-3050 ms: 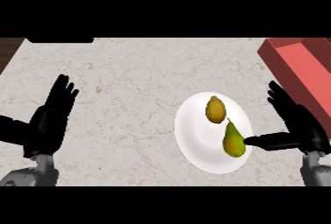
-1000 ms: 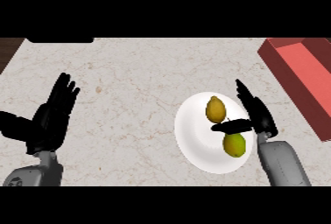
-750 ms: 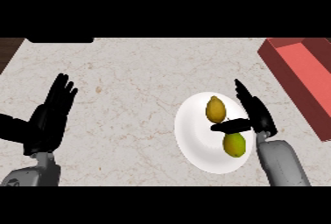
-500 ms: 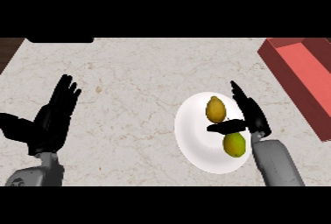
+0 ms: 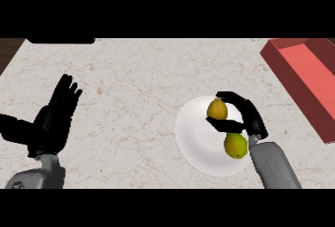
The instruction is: Pick the lemon from the plate and place it in the cardboard box
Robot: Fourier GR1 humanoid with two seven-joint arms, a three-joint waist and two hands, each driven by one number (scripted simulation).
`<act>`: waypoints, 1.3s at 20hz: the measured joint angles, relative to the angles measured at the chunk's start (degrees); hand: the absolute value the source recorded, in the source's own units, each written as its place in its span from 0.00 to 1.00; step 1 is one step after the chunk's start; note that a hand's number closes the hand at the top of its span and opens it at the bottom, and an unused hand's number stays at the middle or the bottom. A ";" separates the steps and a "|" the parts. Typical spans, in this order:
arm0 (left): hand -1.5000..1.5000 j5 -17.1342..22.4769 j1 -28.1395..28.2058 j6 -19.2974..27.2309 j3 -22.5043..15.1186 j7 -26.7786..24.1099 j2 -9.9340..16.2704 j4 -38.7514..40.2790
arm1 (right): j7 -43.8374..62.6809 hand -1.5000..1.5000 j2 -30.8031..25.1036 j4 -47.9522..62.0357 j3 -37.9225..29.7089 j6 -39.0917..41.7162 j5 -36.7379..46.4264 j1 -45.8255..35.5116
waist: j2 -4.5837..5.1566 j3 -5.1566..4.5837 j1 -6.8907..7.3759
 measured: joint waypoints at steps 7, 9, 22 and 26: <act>0.50 -0.33 0.29 -0.07 0.18 1.17 0.28 -1.23 | -1.85 1.00 -0.59 0.68 0.56 -3.45 4.28 -1.05 | 0.13 0.11 0.02; 0.50 -0.35 -0.07 0.08 0.16 1.48 0.11 -1.11 | -1.42 1.00 -0.90 -0.96 0.44 -4.58 5.11 -0.48 | 0.15 0.14 -0.03; 0.50 0.11 -0.42 -0.87 0.63 1.50 0.78 -0.18 | 8.64 1.00 -6.58 -9.38 24.74 3.08 33.63 -9.39 | -0.18 0.00 0.28; 0.50 0.50 1.17 -1.59 1.31 -0.28 0.95 0.19 | 13.65 1.00 -7.10 -18.41 28.13 10.40 37.03 -11.70 | -0.17 0.05 -0.15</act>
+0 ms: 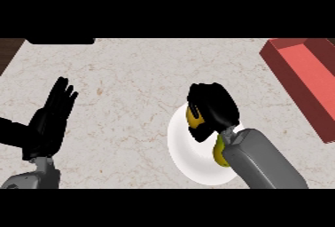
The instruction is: Pick the lemon from the plate and place it in the cardboard box
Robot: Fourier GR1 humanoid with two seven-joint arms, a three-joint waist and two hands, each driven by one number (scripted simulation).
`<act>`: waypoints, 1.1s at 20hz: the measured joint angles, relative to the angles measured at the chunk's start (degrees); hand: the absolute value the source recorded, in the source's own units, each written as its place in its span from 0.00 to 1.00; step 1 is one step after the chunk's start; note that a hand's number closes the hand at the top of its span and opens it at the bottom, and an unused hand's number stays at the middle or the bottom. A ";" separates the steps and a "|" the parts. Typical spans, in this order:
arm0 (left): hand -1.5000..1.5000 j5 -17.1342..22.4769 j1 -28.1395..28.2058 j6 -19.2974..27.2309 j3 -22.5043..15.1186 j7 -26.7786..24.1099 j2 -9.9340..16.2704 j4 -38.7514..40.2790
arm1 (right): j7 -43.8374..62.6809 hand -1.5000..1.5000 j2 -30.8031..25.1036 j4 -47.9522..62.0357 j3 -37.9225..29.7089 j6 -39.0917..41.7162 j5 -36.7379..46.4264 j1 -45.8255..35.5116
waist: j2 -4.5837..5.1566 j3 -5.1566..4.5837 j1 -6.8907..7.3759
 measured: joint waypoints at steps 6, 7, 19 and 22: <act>0.50 0.11 0.47 0.13 -0.23 0.41 -0.40 -0.72 | 9.02 1.00 2.44 -14.15 -3.90 3.88 0.03 -1.32 | -0.03 0.07 -0.43; 0.50 0.08 0.54 0.07 -0.06 0.28 -0.19 -0.83 | 10.65 1.00 2.97 -15.29 -5.02 3.64 0.51 -2.02 | 0.00 0.07 -0.37; 0.50 -0.97 -1.34 1.05 -0.61 0.30 -0.91 0.38 | 17.98 1.00 -2.34 -21.47 -24.35 5.54 0.14 -7.03 | 0.30 0.09 -0.09; 0.50 -0.38 -0.24 0.47 -0.47 0.40 -0.75 -0.93 | 16.35 1.00 -5.24 -19.11 -28.97 6.71 -1.52 -7.57 | 0.32 0.09 0.10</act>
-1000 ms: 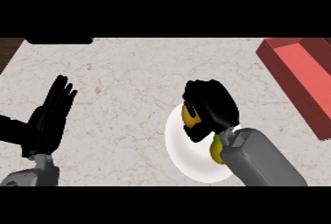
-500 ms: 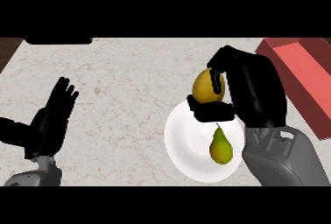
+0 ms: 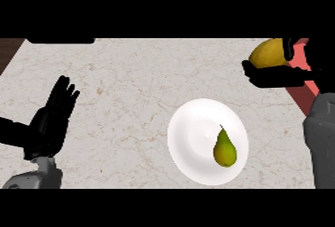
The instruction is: Pick the lemon from the plate and place it in the cardboard box
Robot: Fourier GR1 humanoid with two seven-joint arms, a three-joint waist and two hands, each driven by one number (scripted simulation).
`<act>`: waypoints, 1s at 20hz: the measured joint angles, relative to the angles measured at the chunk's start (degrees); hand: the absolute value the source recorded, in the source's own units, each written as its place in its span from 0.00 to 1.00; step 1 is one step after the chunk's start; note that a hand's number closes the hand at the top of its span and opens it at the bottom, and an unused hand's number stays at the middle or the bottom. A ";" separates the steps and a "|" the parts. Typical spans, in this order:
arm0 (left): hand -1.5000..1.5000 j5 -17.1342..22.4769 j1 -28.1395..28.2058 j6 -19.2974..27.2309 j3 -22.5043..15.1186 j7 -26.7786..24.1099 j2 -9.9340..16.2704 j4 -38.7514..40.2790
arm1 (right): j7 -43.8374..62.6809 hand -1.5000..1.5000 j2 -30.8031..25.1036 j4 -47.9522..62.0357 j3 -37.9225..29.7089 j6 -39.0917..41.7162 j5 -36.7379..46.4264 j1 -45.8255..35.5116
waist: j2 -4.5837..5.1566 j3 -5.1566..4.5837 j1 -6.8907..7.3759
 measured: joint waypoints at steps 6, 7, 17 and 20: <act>0.50 -0.22 -0.47 -0.20 0.05 -0.86 -0.05 0.97 | -7.32 1.00 -4.92 9.86 -6.63 -4.48 -0.15 0.10 | 0.16 0.01 0.25; 0.50 -0.50 -0.74 0.11 -0.28 -0.83 -0.40 1.17 | -8.91 1.00 -6.14 12.37 -7.28 -5.49 0.50 -0.18 | 0.22 0.02 0.33; 0.50 -0.96 -1.05 0.20 -0.96 -0.25 -0.58 0.41 | -24.41 1.00 -13.83 39.86 -11.73 -17.26 4.82 -5.06 | 0.39 0.03 1.07; 0.50 -0.43 -1.51 -0.30 -0.76 -0.15 -0.41 0.79 | -28.24 1.00 -16.13 47.42 -11.37 -18.36 6.63 -5.75 | 0.51 0.05 1.30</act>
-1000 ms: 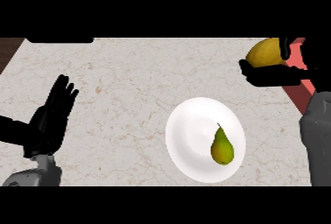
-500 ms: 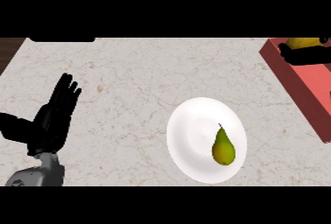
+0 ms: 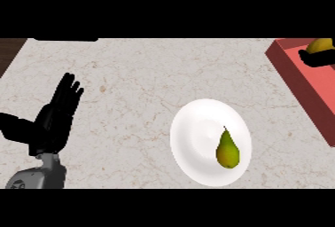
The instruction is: Pick the lemon from the plate and place it in the cardboard box
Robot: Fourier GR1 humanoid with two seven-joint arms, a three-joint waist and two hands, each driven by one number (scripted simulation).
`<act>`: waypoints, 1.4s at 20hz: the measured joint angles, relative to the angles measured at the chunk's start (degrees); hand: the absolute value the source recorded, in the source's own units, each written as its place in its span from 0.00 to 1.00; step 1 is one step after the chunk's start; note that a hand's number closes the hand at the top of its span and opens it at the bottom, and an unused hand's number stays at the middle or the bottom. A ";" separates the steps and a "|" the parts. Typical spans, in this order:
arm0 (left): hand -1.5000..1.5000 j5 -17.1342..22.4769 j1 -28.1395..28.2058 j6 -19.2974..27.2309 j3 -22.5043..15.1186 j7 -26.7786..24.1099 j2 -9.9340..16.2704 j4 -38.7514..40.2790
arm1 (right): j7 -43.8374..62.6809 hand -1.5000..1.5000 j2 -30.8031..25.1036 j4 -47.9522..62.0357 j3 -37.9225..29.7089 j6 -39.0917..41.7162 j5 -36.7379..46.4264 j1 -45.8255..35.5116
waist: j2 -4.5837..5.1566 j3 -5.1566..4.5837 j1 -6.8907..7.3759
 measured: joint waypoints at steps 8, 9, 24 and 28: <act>0.50 0.05 -0.90 -0.28 -0.08 -0.23 0.03 0.74 | -2.98 0.00 -4.02 19.07 1.88 6.71 4.10 -3.08 | 0.42 0.05 0.92; 0.50 0.36 -0.76 -0.48 0.05 -0.40 0.01 0.67 | -4.47 0.00 -4.42 21.37 0.96 5.53 3.63 -3.67 | 0.47 0.07 1.04; 0.50 0.20 0.31 0.03 0.34 0.05 0.02 -0.33 | -24.07 0.00 -4.29 26.37 -18.81 -7.50 -17.19 -9.96 | -0.02 0.13 0.16; 0.50 0.12 0.57 -0.27 0.54 -0.65 0.26 0.36 | -25.37 0.00 -5.34 27.78 -25.77 -2.64 -25.57 -11.15 | -0.12 0.10 -0.43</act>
